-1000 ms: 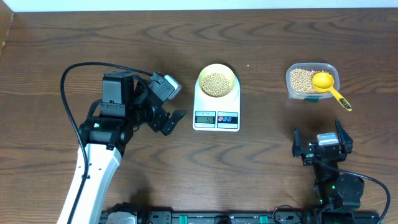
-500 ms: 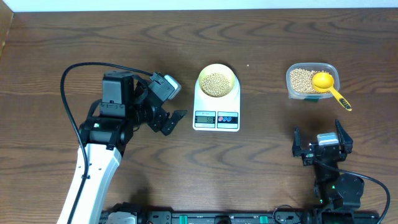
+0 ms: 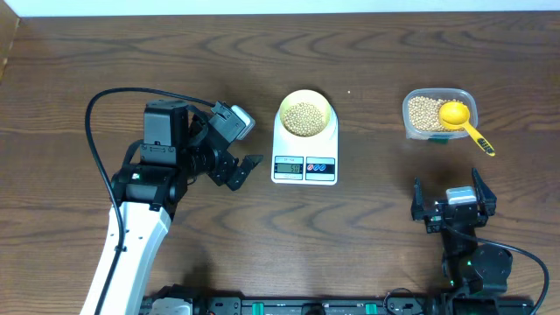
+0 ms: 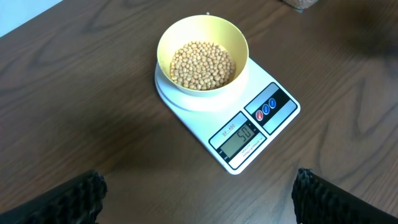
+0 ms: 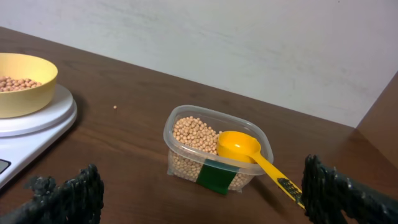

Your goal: Scoop item into bowl and weigh 50g on scale

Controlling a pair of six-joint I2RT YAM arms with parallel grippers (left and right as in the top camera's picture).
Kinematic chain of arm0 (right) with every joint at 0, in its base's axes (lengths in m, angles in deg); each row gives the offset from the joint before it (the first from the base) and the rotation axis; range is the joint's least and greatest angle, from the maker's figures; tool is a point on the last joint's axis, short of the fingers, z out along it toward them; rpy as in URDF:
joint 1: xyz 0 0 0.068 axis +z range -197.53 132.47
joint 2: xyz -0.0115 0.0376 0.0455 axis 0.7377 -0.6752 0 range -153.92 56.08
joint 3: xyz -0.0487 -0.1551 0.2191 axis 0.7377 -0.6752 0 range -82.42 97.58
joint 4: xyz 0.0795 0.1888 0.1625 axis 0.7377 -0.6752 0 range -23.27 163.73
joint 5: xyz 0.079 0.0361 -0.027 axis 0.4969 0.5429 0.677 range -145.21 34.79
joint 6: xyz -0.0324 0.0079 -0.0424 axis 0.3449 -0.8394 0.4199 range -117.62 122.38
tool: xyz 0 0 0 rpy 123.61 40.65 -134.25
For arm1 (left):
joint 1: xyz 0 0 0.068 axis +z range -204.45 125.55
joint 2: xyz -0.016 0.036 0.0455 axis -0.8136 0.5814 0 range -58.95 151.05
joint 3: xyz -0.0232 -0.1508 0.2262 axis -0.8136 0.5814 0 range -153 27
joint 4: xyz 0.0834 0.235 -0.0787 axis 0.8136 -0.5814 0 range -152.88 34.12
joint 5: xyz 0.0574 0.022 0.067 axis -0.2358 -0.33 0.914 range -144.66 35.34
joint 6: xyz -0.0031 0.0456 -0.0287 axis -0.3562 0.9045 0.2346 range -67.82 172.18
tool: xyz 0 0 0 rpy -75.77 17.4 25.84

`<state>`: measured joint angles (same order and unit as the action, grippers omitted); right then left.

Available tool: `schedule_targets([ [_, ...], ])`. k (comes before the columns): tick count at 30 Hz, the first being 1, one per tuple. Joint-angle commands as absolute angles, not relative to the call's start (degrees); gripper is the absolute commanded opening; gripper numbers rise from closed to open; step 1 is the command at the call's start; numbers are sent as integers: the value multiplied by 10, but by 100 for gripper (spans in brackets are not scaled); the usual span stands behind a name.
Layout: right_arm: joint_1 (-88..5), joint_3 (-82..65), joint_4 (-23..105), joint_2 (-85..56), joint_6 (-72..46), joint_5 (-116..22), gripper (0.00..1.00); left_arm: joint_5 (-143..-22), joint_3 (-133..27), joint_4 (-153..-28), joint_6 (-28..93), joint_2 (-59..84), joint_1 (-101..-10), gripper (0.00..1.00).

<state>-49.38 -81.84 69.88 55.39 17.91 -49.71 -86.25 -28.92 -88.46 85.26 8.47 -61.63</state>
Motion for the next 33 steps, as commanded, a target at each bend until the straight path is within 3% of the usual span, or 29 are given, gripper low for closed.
schedule_targets([
  [1,-492,-821,699,558,170,-504,99,-865,-287,-884,858,88,-615,98],
  [26,-492,-821,699,558,170,-504,99,-866,-286,-880,853,48,-615,99],
  [33,-492,-821,699,558,170,-504,99,-744,-252,-797,790,-28,-615,98],
])
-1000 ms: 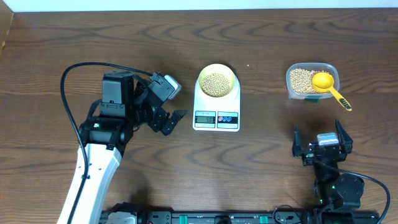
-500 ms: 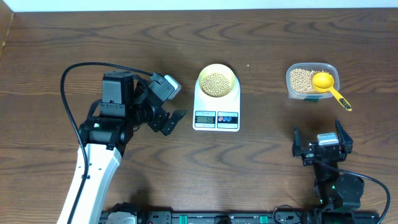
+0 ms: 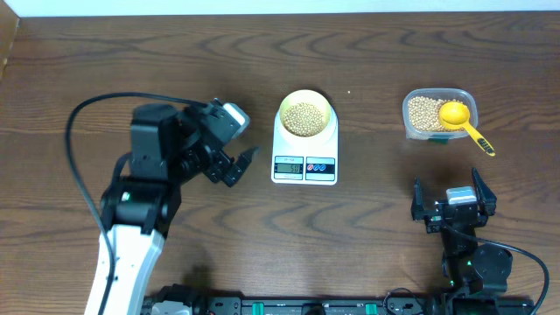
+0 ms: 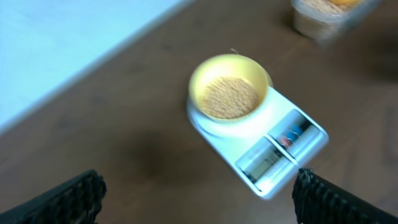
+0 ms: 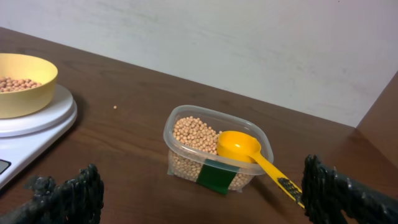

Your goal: Scoop item into bowl and weigh 50g on scale

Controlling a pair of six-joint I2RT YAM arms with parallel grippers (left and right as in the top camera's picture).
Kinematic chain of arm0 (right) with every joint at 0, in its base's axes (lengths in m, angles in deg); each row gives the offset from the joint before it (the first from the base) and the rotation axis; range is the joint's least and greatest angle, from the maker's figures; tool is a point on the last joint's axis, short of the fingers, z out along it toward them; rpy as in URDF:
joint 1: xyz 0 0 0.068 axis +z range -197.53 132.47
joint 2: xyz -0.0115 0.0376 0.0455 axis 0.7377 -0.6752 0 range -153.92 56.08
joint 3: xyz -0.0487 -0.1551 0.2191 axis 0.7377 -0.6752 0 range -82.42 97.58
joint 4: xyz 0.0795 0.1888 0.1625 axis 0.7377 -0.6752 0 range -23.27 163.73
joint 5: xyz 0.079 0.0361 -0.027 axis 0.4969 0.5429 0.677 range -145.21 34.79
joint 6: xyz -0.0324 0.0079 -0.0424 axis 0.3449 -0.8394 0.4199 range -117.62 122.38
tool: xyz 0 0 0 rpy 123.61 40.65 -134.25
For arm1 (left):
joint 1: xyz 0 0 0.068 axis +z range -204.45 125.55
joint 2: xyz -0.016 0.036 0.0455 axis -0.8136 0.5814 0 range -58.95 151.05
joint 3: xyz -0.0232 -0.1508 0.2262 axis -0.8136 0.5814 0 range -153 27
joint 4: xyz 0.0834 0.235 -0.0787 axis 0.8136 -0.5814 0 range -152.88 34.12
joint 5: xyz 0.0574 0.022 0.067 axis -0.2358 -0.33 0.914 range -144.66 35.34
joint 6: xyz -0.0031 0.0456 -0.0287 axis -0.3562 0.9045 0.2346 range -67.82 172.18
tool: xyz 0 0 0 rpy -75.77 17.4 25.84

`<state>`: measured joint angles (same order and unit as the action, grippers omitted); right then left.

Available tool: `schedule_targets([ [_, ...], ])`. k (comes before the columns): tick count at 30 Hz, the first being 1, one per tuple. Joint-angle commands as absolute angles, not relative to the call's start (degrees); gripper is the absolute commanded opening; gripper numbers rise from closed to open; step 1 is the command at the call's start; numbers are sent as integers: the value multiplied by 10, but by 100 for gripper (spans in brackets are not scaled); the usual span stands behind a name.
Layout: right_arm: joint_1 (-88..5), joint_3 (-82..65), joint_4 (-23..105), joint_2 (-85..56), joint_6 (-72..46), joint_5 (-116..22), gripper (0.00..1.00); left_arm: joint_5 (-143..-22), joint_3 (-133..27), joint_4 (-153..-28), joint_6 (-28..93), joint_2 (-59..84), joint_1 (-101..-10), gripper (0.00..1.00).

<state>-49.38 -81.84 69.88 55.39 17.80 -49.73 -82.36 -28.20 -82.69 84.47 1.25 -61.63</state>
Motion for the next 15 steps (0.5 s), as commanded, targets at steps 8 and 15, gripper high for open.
schedule_targets([
  [8,-492,-821,699,558,170,-504,99,-634,-104,-651,663,-176,-615,98],
  [15,-492,-821,699,558,170,-504,99,-612,38,-569,619,-325,-609,98],
])
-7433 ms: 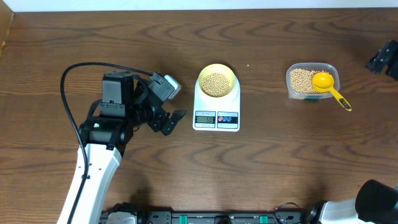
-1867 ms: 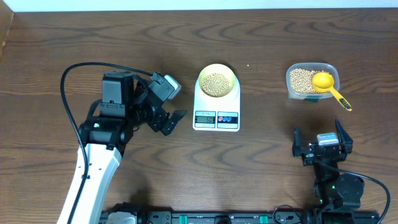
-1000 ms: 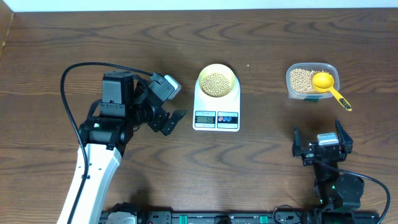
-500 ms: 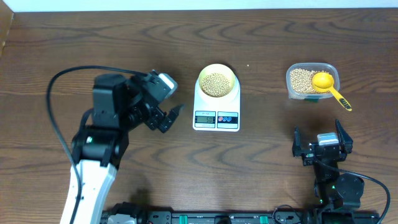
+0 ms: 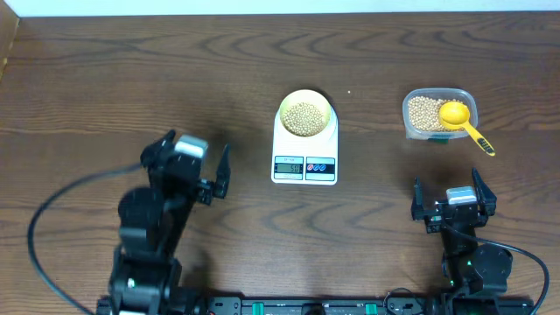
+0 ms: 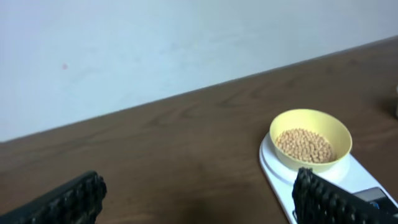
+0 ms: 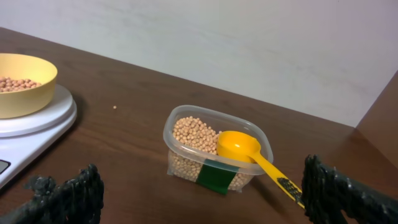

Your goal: Scoop item into bowl and weigh 50g on scale

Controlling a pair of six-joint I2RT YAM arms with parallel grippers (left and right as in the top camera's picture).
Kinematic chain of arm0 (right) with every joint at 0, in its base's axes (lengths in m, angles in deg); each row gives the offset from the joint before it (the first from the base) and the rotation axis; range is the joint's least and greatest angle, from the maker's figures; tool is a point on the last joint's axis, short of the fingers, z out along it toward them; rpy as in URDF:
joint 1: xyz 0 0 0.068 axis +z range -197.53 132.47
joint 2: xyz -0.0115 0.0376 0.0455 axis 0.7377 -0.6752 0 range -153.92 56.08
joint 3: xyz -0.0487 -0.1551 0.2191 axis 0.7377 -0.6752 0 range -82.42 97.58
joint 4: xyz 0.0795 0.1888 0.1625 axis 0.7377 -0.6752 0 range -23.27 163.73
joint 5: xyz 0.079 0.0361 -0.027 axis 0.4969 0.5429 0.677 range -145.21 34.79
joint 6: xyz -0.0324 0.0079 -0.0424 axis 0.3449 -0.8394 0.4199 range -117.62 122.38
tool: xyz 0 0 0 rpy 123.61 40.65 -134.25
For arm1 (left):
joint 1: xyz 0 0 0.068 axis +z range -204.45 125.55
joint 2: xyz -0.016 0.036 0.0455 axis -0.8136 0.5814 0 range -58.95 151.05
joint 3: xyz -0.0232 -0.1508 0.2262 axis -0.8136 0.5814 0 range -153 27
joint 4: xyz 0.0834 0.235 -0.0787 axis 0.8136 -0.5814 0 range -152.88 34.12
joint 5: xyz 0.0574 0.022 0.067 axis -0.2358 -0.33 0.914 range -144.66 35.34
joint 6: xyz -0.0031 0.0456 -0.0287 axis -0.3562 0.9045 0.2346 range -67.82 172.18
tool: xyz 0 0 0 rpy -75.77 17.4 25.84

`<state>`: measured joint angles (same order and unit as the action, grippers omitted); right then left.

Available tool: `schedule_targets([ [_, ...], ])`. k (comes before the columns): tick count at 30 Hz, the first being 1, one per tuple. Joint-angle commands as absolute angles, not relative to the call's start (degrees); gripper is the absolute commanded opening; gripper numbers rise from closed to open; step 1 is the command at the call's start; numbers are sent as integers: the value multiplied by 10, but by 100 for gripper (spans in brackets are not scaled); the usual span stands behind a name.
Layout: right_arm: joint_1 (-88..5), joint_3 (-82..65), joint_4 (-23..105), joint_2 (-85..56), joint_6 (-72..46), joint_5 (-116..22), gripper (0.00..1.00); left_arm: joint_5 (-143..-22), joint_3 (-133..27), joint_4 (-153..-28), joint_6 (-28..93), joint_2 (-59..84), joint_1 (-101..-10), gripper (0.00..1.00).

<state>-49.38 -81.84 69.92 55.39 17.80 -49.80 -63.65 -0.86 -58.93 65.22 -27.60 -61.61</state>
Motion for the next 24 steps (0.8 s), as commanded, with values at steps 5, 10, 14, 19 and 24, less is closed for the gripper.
schedule_targets([
  [5,-492,-821,699,558,170,-504,99,-610,122,-542,619,-425,-582,98],
  [10,-492,-821,699,558,170,-504,99,-610,172,-542,619,-507,-553,98],
  [14,-492,-821,699,558,170,-504,99,-610,204,-546,608,-557,-530,98],
  [19,-492,-821,699,558,170,-504,99,-610,234,-560,604,-589,-521,98],
  [24,-492,-821,699,558,170,-504,99,-610,256,-581,604,-589,-521,98],
])
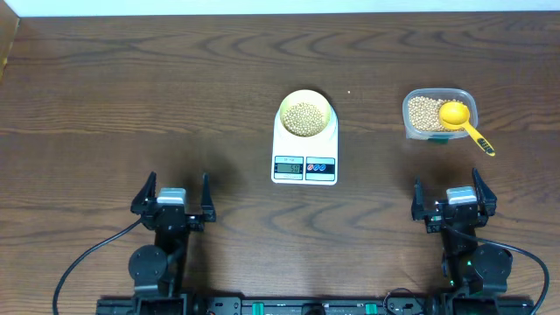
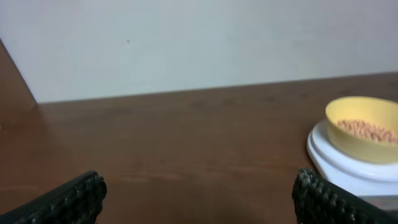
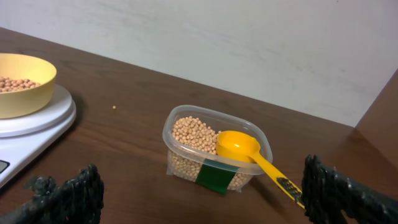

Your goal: Scoop item into bowl and weigh 50g on scale

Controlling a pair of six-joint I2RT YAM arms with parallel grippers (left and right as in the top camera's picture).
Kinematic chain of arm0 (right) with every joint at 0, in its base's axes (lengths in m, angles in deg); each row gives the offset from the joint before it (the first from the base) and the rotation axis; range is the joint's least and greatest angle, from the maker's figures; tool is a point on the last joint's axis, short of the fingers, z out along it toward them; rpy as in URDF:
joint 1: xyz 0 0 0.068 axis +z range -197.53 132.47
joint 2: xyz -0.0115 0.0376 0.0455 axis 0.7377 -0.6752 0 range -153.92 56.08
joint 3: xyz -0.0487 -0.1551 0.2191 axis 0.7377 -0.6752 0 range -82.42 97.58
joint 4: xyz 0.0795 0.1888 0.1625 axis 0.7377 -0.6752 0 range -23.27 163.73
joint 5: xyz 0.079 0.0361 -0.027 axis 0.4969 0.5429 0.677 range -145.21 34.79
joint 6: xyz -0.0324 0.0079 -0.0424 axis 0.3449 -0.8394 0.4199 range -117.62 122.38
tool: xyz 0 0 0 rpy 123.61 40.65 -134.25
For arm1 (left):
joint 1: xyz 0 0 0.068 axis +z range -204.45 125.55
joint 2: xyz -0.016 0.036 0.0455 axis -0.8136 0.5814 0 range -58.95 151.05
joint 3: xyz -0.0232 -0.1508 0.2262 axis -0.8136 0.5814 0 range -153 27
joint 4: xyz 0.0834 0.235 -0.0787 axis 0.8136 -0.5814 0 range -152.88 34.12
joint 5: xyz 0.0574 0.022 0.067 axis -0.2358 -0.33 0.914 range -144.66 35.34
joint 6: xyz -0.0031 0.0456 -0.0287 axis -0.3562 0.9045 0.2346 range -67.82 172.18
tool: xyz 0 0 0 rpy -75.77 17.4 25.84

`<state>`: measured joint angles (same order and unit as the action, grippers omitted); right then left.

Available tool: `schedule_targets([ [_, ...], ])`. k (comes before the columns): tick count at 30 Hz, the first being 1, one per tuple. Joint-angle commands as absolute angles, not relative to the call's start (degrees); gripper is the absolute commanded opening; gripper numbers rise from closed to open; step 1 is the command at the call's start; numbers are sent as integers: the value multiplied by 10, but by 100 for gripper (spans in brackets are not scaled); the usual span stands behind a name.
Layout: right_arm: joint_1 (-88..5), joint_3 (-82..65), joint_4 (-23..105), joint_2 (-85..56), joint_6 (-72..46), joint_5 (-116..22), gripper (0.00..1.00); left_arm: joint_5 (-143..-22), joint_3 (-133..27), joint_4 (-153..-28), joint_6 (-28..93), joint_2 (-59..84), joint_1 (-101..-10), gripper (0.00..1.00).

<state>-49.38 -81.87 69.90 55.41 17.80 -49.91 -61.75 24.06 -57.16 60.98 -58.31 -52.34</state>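
Observation:
A yellow bowl (image 1: pixel 304 115) holding beans stands on the white scale (image 1: pixel 304 162) at the table's middle; its display is lit, digits unreadable. The bowl (image 2: pixel 364 127) and scale (image 2: pixel 339 168) show at the right edge of the left wrist view. A clear tub of beans (image 1: pixel 436 114) with a yellow scoop (image 1: pixel 464 124) resting in it sits at the right; the right wrist view shows the tub (image 3: pixel 214 149) and scoop (image 3: pixel 249 152) ahead. My left gripper (image 1: pixel 171 194) is open and empty at the front left. My right gripper (image 1: pixel 453 197) is open and empty at the front right.
A white wall (image 2: pixel 199 43) backs the table's far edge. One stray bean (image 1: pixel 349 91) lies behind the scale. Bare brown wood (image 1: pixel 131 105) spreads over the left half of the table.
My left arm has drawn back from left of the scale to the table's front edge, its gripper still open. The right arm, bowl, scale, tub and scoop have not moved.
My left gripper hovered open just left of the scale, looking down on the bowl and a display reading about 50. At each later moment it stood farther back and lower, now at the front edge. The right arm stayed parked throughout.

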Motion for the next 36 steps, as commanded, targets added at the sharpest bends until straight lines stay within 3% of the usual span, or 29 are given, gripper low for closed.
schedule_targets([
  [1,-492,-821,699,558,170,-504,99,-610,261,-585,604,-589,-521,98],
  [36,-492,-821,699,558,170,-504,99,-600,268,-596,604,-587,-521,98],
])
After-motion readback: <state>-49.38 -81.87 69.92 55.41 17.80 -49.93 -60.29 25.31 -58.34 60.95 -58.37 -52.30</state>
